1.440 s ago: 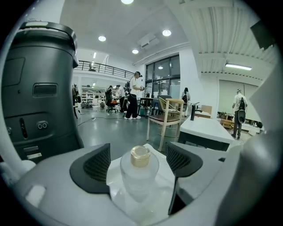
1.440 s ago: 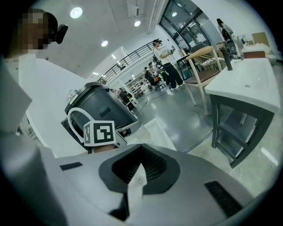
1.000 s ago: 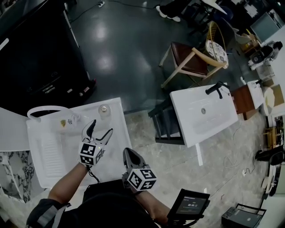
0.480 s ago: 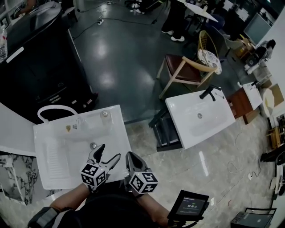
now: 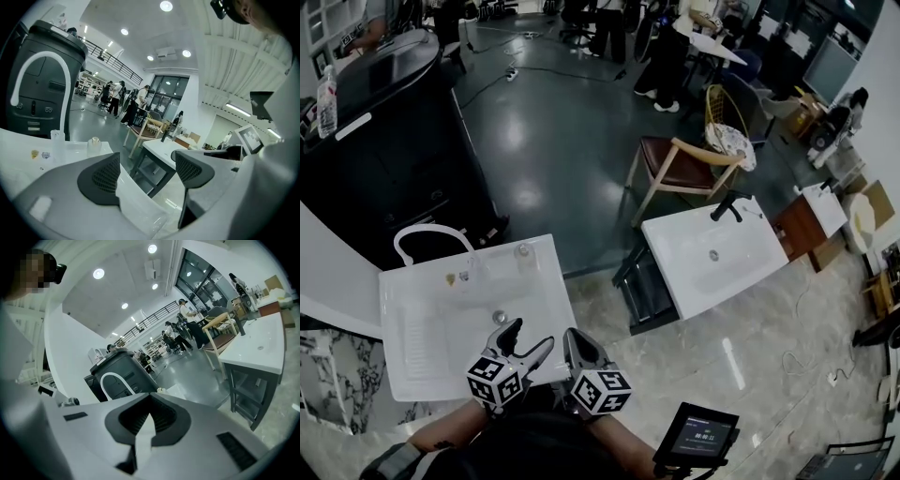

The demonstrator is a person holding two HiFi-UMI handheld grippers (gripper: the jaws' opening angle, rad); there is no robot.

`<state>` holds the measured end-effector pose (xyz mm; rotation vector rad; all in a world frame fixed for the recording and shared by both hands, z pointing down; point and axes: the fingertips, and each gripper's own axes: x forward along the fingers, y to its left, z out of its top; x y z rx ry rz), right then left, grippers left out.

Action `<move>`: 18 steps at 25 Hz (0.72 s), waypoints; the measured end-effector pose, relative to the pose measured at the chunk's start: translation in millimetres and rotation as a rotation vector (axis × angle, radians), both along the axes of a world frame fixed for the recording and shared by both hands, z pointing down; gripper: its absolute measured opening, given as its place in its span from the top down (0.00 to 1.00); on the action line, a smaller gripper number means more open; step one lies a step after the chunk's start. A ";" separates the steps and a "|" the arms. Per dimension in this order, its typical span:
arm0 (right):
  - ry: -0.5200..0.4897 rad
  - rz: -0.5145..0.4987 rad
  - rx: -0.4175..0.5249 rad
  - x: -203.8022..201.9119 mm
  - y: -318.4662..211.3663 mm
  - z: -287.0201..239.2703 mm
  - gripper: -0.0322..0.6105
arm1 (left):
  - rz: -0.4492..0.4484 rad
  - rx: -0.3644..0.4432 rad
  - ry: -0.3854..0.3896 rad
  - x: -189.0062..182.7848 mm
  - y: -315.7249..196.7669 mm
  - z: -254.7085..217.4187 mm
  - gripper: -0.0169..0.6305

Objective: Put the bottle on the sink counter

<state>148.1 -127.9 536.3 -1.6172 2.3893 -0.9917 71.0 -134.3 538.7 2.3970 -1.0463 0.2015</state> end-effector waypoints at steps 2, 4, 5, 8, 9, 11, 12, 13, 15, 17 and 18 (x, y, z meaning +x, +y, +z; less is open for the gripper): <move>0.000 0.000 0.016 1.2 1.6 -6.6 0.96 | 0.007 0.002 -0.004 3.0 5.4 -2.3 0.39; -0.001 -0.003 0.032 0.9 3.5 -13.0 0.96 | 0.008 0.006 -0.007 4.6 9.9 -4.5 0.39; 0.000 -0.005 0.040 0.2 4.8 -16.1 0.96 | 0.007 0.010 -0.006 4.6 11.8 -6.5 0.39; 0.003 -0.011 0.062 -1.8 9.3 -24.7 0.96 | 0.003 0.028 0.000 3.6 16.3 -15.0 0.39; 0.005 -0.013 0.067 -1.9 11.2 -26.9 0.96 | 0.002 0.034 0.002 3.4 18.1 -17.9 0.39; 0.004 -0.015 0.074 -2.8 15.6 -31.0 0.96 | 0.001 0.042 0.007 3.1 22.4 -23.4 0.40; 0.003 -0.018 0.079 -3.8 17.5 -33.2 0.96 | 0.001 0.045 0.009 2.8 24.5 -25.9 0.39; 0.002 -0.021 0.084 -4.9 19.1 -35.3 0.96 | 0.001 0.048 0.012 2.5 26.3 -28.2 0.39; 0.005 -0.025 0.095 -6.0 21.7 -38.6 0.96 | -0.001 0.058 0.014 1.6 28.2 -31.8 0.39; 0.008 -0.028 0.104 -5.9 24.6 -41.1 0.96 | -0.010 0.070 0.014 -0.5 28.2 -35.5 0.39; 0.010 -0.029 0.108 -5.6 26.3 -42.2 0.96 | -0.016 0.075 0.016 -1.9 27.9 -38.0 0.40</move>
